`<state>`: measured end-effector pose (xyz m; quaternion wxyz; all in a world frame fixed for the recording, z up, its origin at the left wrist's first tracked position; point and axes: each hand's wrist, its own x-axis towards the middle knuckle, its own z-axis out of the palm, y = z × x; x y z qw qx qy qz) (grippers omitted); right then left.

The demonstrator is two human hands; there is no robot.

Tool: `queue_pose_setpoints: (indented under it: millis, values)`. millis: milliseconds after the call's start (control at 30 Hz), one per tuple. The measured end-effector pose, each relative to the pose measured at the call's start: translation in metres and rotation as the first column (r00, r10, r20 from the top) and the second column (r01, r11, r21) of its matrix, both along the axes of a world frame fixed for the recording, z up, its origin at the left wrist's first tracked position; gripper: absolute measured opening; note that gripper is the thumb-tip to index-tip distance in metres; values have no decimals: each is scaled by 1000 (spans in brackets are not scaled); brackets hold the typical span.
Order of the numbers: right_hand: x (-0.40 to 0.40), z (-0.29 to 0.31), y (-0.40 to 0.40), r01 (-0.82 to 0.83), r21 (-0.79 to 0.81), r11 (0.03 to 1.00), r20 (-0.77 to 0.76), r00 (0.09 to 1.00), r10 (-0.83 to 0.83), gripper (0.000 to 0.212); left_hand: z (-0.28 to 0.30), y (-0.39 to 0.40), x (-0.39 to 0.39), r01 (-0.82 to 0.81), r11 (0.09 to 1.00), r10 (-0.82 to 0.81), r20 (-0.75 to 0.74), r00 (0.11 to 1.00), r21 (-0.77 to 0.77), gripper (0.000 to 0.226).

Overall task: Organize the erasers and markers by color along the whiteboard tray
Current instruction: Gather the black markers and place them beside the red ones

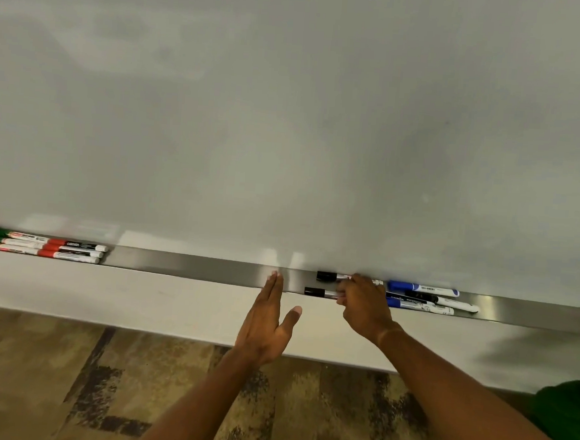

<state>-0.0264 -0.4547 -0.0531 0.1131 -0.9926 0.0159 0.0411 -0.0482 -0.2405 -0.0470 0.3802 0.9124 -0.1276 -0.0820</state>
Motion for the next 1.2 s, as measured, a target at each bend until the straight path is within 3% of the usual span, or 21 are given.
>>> queue_pose_setpoints:
  millis: [133, 267, 367, 467, 533, 600, 800, 900, 1033, 1200]
  values:
    - [1, 2, 1, 24, 108, 994, 47, 998, -29, 23, 1, -7, 1, -79, 986, 71, -54, 996, -145, 68]
    - [-2, 13, 18, 13, 368, 930, 162, 984, -78, 14, 7, -19, 5, -267, 896, 203, -206, 957, -356, 63]
    - [-7, 18, 39, -54, 474, 879, 201, 978, -48, 13, 12, -28, 9, -416, 737, 217, -396, 892, -532, 47]
    - [-13, 19, 55, -107, 543, 833, 203, 979, -6, 14, 15, -34, 17, -563, 459, 107, -586, 803, -687, 27]
    - [-16, 18, 62, -137, 572, 809, 199, 980, 25, 11, 16, -36, 20, -636, 300, 29, -660, 751, -711, 21]
    - [-18, 17, 67, -151, 573, 806, 203, 978, 40, 8, 16, -38, 24, -661, 225, -11, -681, 733, -716, 16]
    - [-20, 17, 66, -225, 503, 834, 195, 970, 144, 7, 10, -37, 29, -778, 91, -13, -782, 623, -621, 13]
    - [-12, 19, 51, -161, 378, 912, 252, 966, 66, 19, 9, -37, 30, -788, 33, -32, -788, 614, -615, 14]
    - [2, 19, 20, 1, 104, 995, 204, 979, -22, 23, 9, -35, 30, -802, 36, -11, -803, 596, -596, 20]
    - [11, 14, 5, -21, -117, 993, 92, 995, 32, 24, 11, -34, 33, -809, 32, -1, -809, 587, -587, 17]
